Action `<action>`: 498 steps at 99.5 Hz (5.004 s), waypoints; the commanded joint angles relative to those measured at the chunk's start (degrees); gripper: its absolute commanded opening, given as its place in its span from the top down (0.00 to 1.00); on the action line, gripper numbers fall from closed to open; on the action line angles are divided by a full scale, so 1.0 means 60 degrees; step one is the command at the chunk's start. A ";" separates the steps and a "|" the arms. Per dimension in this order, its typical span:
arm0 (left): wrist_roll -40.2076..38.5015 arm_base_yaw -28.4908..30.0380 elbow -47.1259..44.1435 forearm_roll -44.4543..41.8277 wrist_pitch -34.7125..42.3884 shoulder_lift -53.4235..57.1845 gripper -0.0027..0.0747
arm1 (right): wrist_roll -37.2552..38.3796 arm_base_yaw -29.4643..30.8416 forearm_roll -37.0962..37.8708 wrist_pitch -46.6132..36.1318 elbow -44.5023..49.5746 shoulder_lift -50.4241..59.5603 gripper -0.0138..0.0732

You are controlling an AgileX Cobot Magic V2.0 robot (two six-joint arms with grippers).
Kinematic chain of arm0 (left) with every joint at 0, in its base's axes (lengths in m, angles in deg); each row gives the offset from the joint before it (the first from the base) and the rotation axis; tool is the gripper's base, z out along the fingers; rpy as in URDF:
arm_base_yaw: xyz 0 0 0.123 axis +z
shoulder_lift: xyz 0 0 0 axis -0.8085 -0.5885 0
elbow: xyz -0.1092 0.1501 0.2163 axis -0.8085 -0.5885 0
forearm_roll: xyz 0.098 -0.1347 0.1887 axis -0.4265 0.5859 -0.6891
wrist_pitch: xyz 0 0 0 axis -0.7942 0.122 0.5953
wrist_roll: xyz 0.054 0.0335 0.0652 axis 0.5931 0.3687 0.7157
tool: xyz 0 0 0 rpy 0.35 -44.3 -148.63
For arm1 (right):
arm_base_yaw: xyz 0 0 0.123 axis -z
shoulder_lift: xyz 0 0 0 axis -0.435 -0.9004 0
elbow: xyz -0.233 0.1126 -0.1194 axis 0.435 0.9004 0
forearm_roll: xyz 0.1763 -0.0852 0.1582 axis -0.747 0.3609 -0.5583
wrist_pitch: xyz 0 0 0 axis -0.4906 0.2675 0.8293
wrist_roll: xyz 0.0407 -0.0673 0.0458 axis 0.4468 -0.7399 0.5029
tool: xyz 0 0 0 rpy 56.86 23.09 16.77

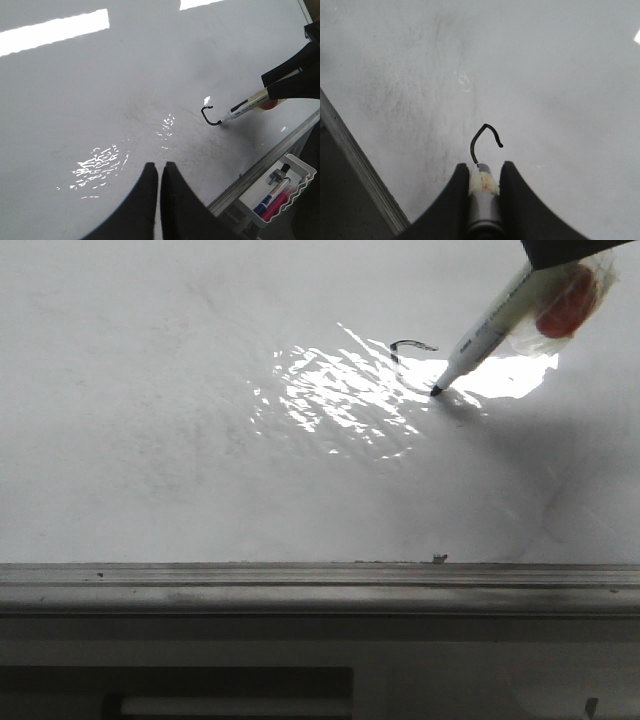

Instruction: Write number 9 on whiteboard

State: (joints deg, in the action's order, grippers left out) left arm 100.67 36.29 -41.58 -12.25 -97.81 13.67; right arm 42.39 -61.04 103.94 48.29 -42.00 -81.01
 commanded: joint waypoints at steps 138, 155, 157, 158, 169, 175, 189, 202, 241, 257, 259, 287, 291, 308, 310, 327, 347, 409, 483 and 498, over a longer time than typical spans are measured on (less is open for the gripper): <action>-0.0017 -0.0006 0.0240 0.0346 0.0086 -0.0419 0.99 | -0.0073 -0.1216 -0.0583 0.1276 -0.2011 0.0482 0.91; 0.2227 -0.0228 0.0240 0.1489 -0.1193 -0.1564 0.77 | -0.0372 -0.1964 -0.0871 0.1708 -0.2020 0.0277 0.92; 0.2504 -0.0314 0.0240 0.1733 -0.1260 -0.1750 0.72 | -0.0439 -0.2104 -0.0916 0.1743 -0.2020 0.0234 0.92; 0.2707 -0.0346 0.0240 0.1829 -0.1281 -0.1878 0.70 | -0.0462 -0.2154 -0.0916 0.1768 -0.2020 0.0210 0.92; 0.4827 -0.1040 0.0240 0.3324 -0.1685 -0.2843 0.51 | -0.0613 -0.2979 -0.0939 0.1839 -0.2020 -0.0135 0.92; 0.6199 -0.1515 0.0240 0.3844 -0.1813 -0.3367 0.50 | -0.0613 -0.3411 -0.0939 0.1726 -0.2020 -0.0321 0.92; 0.7681 -0.2849 0.0270 0.4382 -0.1371 -0.4426 0.50 | -0.0650 -0.4151 -0.0920 0.1373 -0.2020 -0.0639 0.92; 0.8353 -0.3829 0.0270 0.5007 -0.0671 -0.5111 0.51 | -0.0650 -0.4289 -0.0920 0.1029 -0.2020 -0.0773 0.92; 0.8640 -0.4228 0.0270 0.5834 0.0527 -0.5519 0.93 | -0.0650 -0.4289 -0.0920 0.1025 -0.2020 -0.0797 0.92; 0.8657 -0.4228 0.0270 0.5787 0.0298 -0.5822 0.99 | -0.0650 -0.4289 -0.0920 0.1011 -0.2020 -0.0819 0.92; 0.8657 -0.4228 0.0270 0.5768 0.0237 -0.5861 0.99 | -0.0650 -0.4289 -0.0920 0.1011 -0.2020 -0.0819 0.92; 0.8657 -0.4228 0.0270 0.5768 -0.0326 -0.6062 0.99 | -0.0650 -0.4289 -0.0818 0.0888 -0.2020 -0.0819 0.88; 0.8657 -0.4228 0.0270 0.5747 -0.0326 -0.6062 0.99 | -0.0650 -0.4289 -0.0745 0.0888 -0.2038 -0.0800 0.82; 0.8535 -0.4228 0.0270 0.5535 -0.0593 -0.6046 0.99 | -0.0485 -0.3983 -0.0558 0.1011 -0.2189 -0.0441 0.44; 0.8501 -0.4228 0.0270 0.5535 -0.0610 -0.6029 0.99 | -0.0485 -0.3906 -0.0549 0.1067 -0.2223 -0.0347 0.40; 0.7387 -0.4228 0.0270 0.5232 -0.0378 -0.6025 0.99 | -0.0485 -0.3237 -0.0406 0.1352 -0.2714 0.0690 0.32; 0.4345 -0.4228 0.0270 0.5126 0.1848 -0.6025 0.99 | -0.0485 -0.2561 -0.0406 0.1558 -0.2848 0.2044 0.81; 0.2143 -0.4228 0.0270 0.5049 0.5853 -0.6681 0.99 | -0.0139 -0.2353 -0.0259 0.3017 -0.2771 0.2578 0.91; 0.2143 -0.4228 0.0253 0.5736 0.7157 -0.7404 0.99 | -0.0083 -0.2353 -0.0259 0.2780 -0.2771 0.2578 0.91; 0.2143 -0.4228 0.0253 0.6352 0.7197 -0.7404 0.90 | -0.0083 -0.2353 -0.0259 0.2780 -0.2771 0.2578 0.91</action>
State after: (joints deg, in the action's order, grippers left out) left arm 114.15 10.53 -41.24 23.64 -63.01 -29.63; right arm 41.67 -75.48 101.08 69.96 -57.20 -65.36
